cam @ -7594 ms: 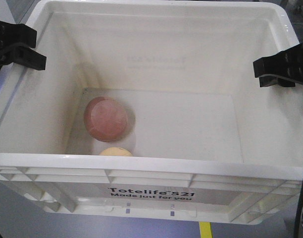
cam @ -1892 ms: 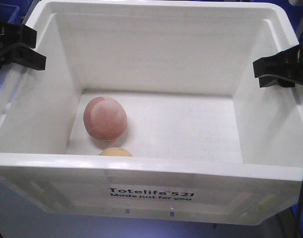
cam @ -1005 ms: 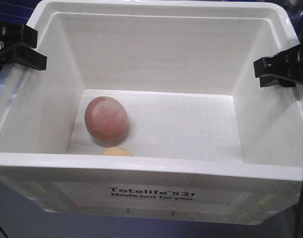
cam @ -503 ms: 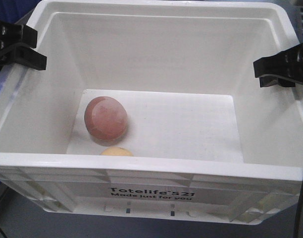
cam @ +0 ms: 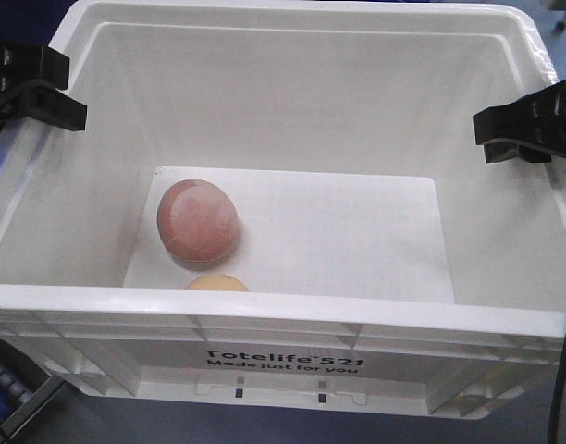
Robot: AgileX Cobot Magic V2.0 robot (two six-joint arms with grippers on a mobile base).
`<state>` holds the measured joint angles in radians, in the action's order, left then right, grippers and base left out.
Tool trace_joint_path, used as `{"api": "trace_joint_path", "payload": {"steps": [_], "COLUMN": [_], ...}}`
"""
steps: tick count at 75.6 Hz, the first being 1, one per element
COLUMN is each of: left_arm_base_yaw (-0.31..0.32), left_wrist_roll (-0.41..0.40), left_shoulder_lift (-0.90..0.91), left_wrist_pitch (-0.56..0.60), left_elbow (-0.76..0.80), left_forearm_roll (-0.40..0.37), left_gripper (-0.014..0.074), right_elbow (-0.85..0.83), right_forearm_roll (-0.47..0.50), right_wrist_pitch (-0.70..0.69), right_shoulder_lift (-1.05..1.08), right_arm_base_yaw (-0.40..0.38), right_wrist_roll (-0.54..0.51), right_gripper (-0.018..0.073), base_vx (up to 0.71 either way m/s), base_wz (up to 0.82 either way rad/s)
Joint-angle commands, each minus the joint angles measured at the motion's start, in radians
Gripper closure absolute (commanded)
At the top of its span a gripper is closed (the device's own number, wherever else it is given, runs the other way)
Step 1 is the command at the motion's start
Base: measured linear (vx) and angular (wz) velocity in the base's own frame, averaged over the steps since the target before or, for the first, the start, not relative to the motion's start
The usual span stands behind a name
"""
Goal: Place moving items into box and shelve
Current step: 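Keep gripping the tote rims as the base approaches the blue-bin shelf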
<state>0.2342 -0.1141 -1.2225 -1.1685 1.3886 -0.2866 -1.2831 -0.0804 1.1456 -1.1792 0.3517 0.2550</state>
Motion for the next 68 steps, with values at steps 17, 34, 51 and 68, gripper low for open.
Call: {"api": "trace_joint_path", "payload": {"steps": [17,34,51,68], "left_arm_base_yaw": [0.008,0.008,0.008,0.008], "left_wrist_roll": [0.008,0.008,0.008,0.008], "left_shoulder_lift": [0.042,0.042,0.042,0.042], "left_wrist_pitch": [0.102,0.102,0.102,0.102], "left_elbow": [0.052,0.052,0.052,0.052], "left_forearm_roll": [-0.083,-0.083,-0.083,-0.083], "left_gripper": [0.0599,0.0599,0.0599,0.0599], "right_elbow": [-0.043,-0.043,-0.043,-0.043], "right_forearm_roll": [-0.044,-0.044,-0.045,-0.045], "right_wrist_pitch": [-0.08,-0.08,-0.08,-0.075], "right_shoulder_lift": [0.027,0.027,0.027,0.027], "right_arm_base_yaw": [-0.005,-0.005,-0.005,-0.005], "right_wrist_roll": [0.013,0.013,0.013,0.013], "right_gripper": [0.0565,0.0565,0.0565,0.0565], "base_vx": [0.16,0.14,0.11,0.08], "base_wz": [0.64,0.62,0.59,0.56]}}
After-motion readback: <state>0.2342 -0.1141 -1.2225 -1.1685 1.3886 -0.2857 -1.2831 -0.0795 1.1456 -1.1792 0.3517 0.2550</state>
